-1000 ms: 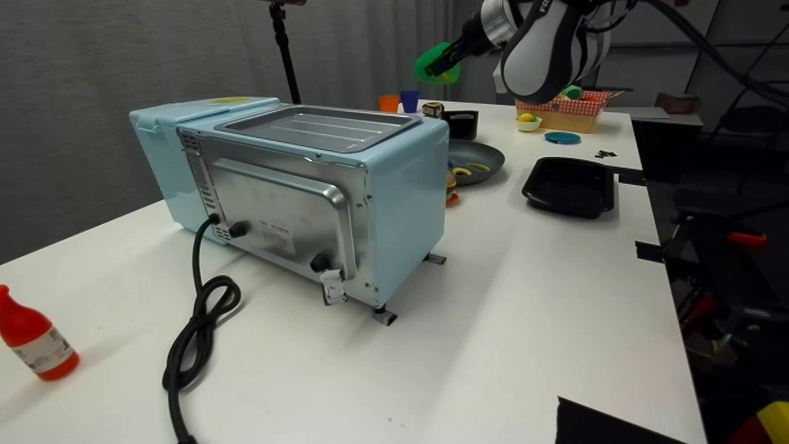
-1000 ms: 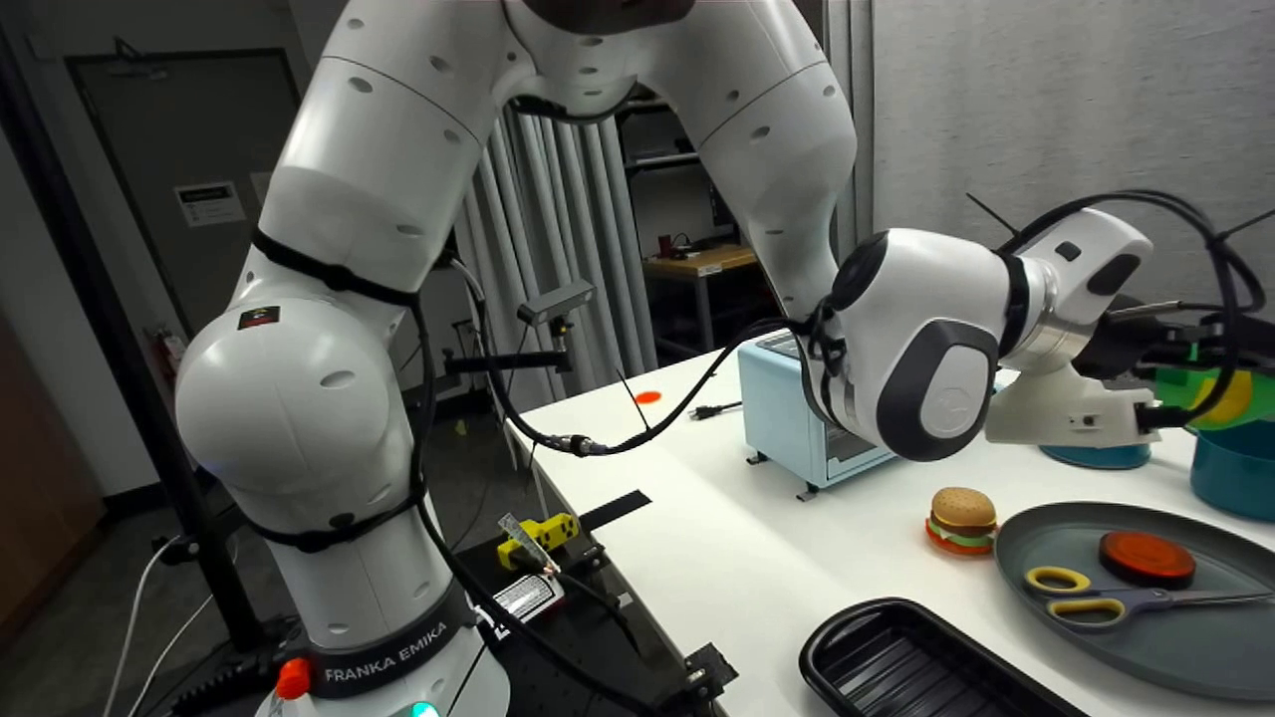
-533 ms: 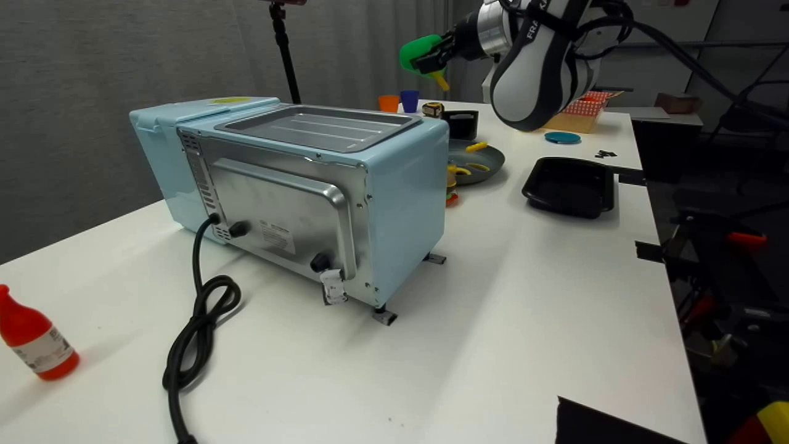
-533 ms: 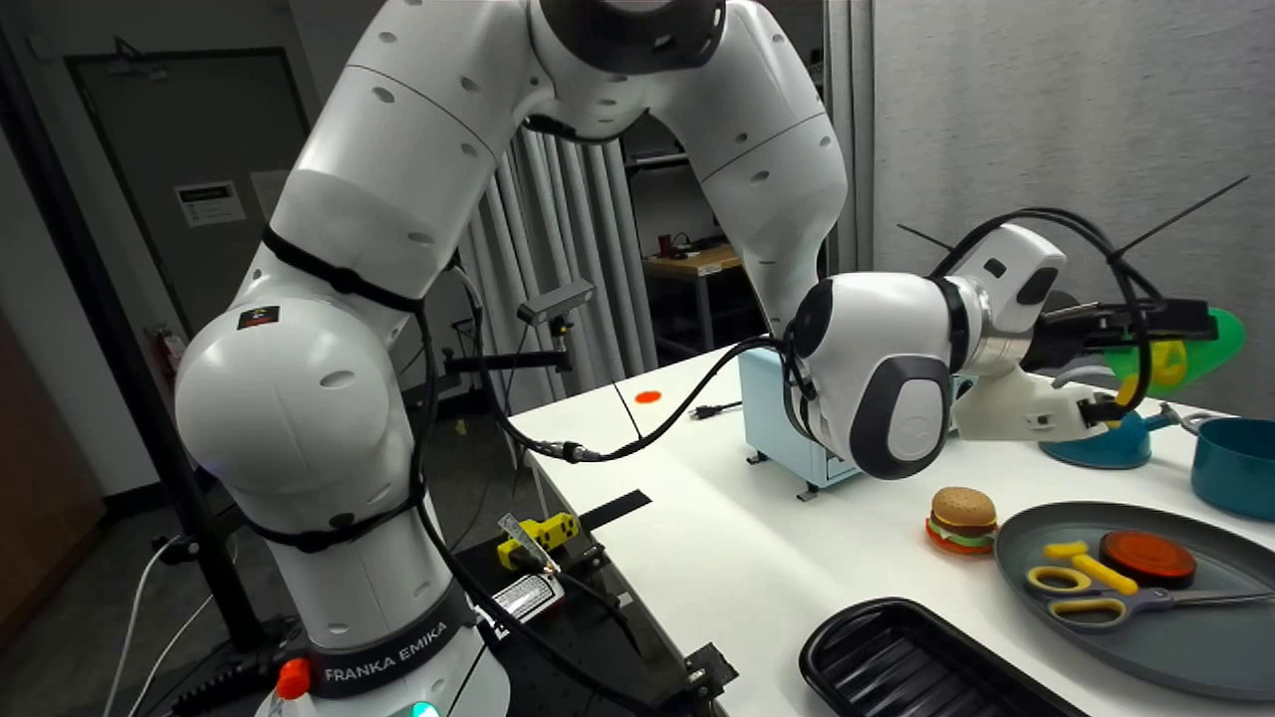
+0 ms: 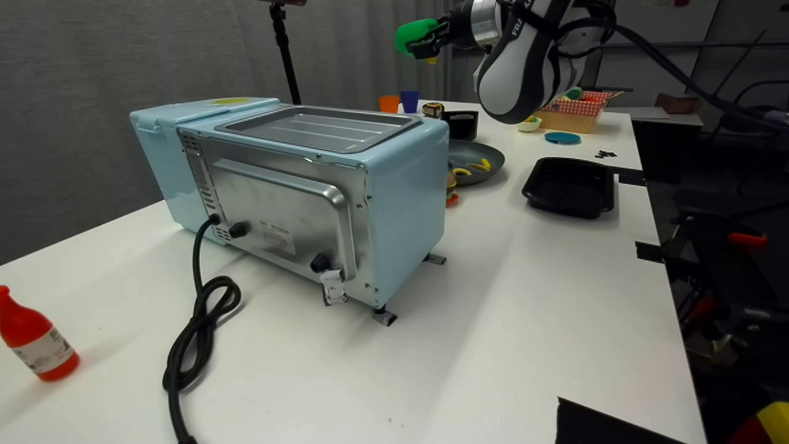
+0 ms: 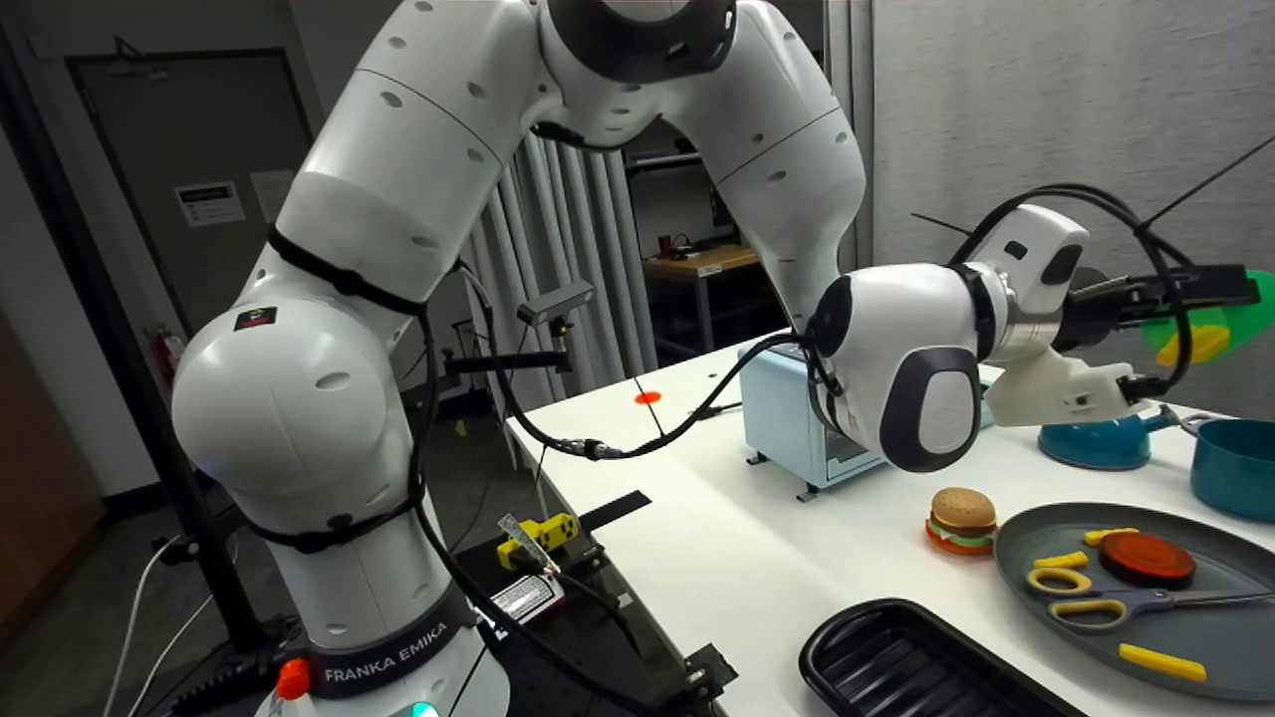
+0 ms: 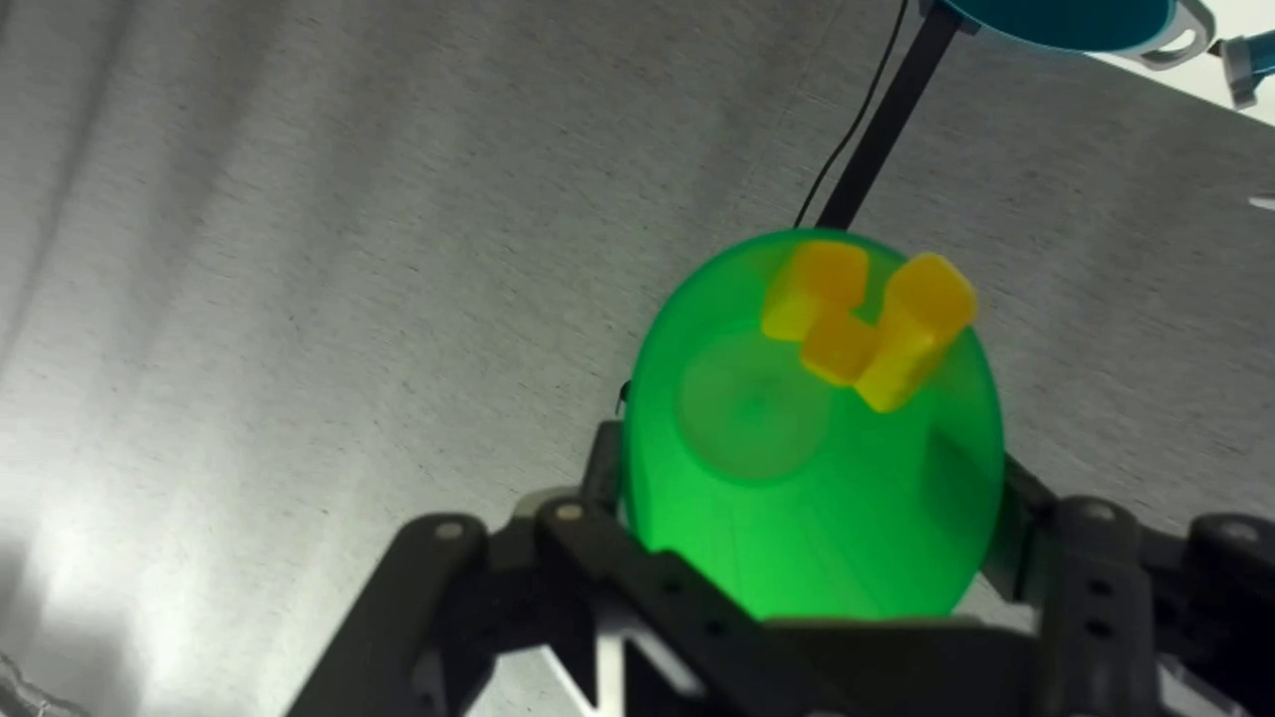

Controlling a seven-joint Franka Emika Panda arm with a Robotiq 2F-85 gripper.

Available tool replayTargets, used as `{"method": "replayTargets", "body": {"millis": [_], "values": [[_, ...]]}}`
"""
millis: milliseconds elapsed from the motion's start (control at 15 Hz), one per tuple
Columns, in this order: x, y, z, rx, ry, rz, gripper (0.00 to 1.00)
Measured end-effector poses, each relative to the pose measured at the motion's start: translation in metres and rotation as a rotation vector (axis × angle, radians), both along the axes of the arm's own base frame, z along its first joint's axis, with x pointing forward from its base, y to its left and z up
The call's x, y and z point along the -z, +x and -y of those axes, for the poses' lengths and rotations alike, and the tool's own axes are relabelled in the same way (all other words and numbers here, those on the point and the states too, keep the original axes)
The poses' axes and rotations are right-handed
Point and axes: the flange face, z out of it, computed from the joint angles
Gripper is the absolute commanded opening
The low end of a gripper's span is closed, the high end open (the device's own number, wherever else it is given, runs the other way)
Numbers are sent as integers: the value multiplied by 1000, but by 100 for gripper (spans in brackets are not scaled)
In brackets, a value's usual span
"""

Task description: Pick up the green cup and pour the contents onto the plate

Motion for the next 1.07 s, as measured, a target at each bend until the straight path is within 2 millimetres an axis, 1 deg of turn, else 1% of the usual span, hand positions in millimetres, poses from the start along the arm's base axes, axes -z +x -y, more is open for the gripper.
{"method": "replayTargets", "body": {"millis": [333,667,867,1067], "values": [[-12,4,15,20,-6,35,52],[-36,12,32,42,23,120,52],[-47,17,37,45,36,159,52],[-51,18,38,46,42,172,52]]}}
